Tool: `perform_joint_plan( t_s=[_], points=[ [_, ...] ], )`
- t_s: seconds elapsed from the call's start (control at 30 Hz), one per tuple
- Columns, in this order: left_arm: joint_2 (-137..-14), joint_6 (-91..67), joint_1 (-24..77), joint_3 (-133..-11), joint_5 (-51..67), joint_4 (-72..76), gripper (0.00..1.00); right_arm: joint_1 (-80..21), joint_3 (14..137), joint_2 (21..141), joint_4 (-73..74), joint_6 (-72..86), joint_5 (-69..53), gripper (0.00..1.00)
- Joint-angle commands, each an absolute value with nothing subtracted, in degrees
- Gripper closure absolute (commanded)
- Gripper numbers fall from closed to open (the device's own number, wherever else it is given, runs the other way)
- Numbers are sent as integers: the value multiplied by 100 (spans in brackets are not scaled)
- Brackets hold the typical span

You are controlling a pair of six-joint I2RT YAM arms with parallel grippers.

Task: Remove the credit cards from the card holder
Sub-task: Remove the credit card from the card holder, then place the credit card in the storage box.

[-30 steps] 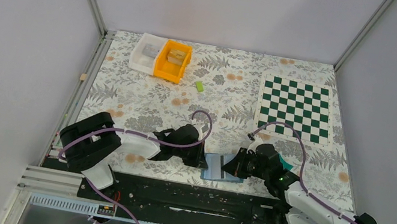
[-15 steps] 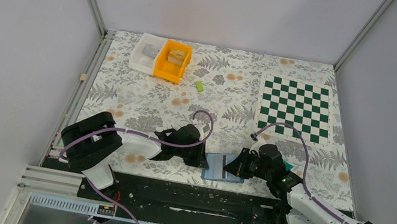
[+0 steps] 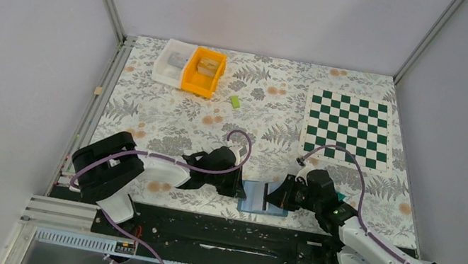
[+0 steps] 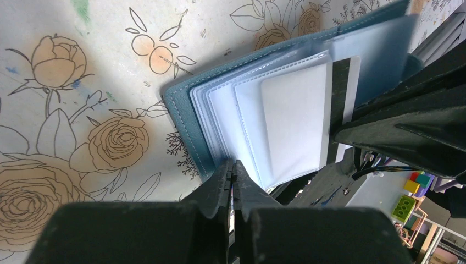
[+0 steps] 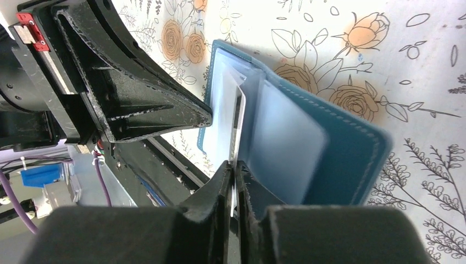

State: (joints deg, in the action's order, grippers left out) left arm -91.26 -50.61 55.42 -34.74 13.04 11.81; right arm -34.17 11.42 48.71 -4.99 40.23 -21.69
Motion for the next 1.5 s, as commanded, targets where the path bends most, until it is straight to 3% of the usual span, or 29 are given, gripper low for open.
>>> perform_joint_plan(
  t_s=[0.0, 0.07, 0.33, 0.5, 0.7, 0.83, 0.97, 1.47],
  points=[
    [-9390, -4781, 5529, -3295, 648, 283, 100, -3315, 1432, 4684, -345, 3895, -2274, 90],
    [-9401, -4781, 5528, -3292, 645, 289, 100, -3289, 1441, 4648, -336, 3882, -2337, 98],
    [-9412, -4772, 5534, -3304, 631, 271, 100, -3230, 1557, 4544, -112, 3899, -2382, 100],
    [-9332, -4734, 5533, -3315, 622, 264, 100, -3199, 2140, 4212, 1411, 3888, -1828, 100],
    [-9161, -4592, 5539, -3501, 695, 236, 100, -3189, 2426, 3925, 2073, 4181, -1646, 100],
    [-8750, -4317, 5555, -3740, 633, 66, 85, -3190, 2645, 3821, 2375, 4418, -1522, 100],
    [-8293, -3739, 5589, -4378, 144, -683, 64, -3190, 2752, 3658, 2393, 4840, -1381, 100],
    [-6106, -1370, 6293, -5009, -1567, -946, 50, -3190, 3191, 3516, 2194, 6125, -1642, 100]
  ],
)
